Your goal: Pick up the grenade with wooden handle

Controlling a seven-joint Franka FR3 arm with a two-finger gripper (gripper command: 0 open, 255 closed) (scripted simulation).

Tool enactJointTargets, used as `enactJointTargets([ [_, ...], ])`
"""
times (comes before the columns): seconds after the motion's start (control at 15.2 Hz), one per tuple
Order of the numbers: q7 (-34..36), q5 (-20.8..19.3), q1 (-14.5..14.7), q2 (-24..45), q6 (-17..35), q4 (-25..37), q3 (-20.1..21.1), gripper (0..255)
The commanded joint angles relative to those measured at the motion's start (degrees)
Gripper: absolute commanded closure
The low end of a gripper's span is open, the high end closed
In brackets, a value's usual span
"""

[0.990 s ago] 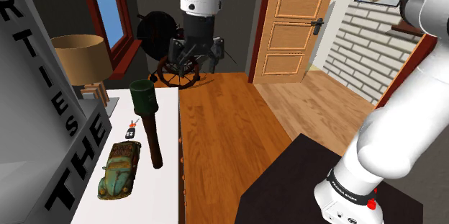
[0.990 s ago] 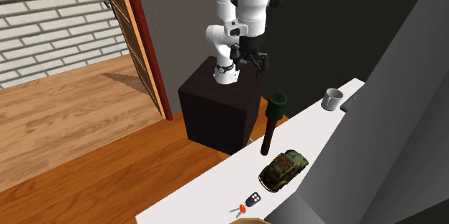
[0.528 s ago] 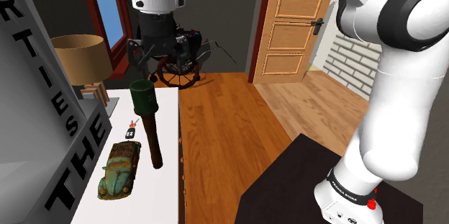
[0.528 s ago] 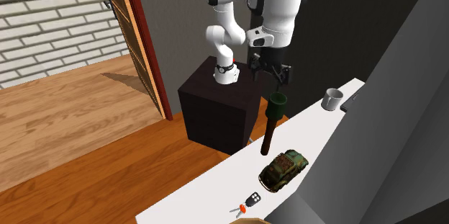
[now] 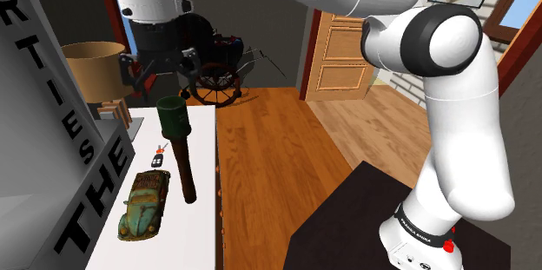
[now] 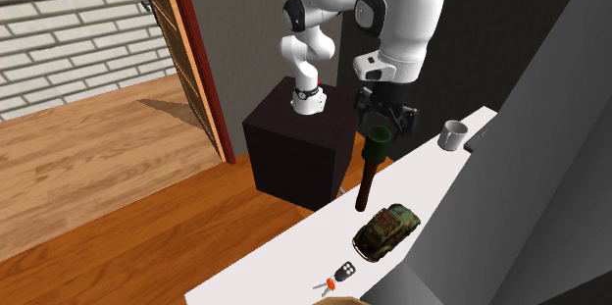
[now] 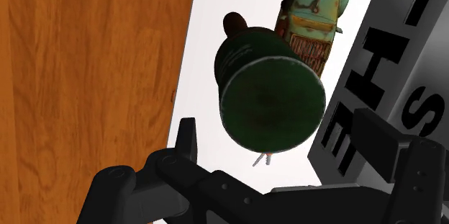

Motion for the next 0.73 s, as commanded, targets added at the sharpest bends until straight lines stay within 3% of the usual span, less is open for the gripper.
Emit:
enactJointTargets([
  [0.0, 0.24, 0.38, -0.73, -0.9, 2.13, -3.04, 0.12, 0],
  [0.26, 0.39, 0.7, -1.48, -1.63, 4.58, -6.24, 0.18, 0],
  [0.33, 0.42, 0.62, -1.35, -1.45, 4.42, -5.91, 0.17, 255],
  [0.66, 0.4, 0.59, -1.31, -1.38, 4.28, -5.7, 0.16, 255],
])
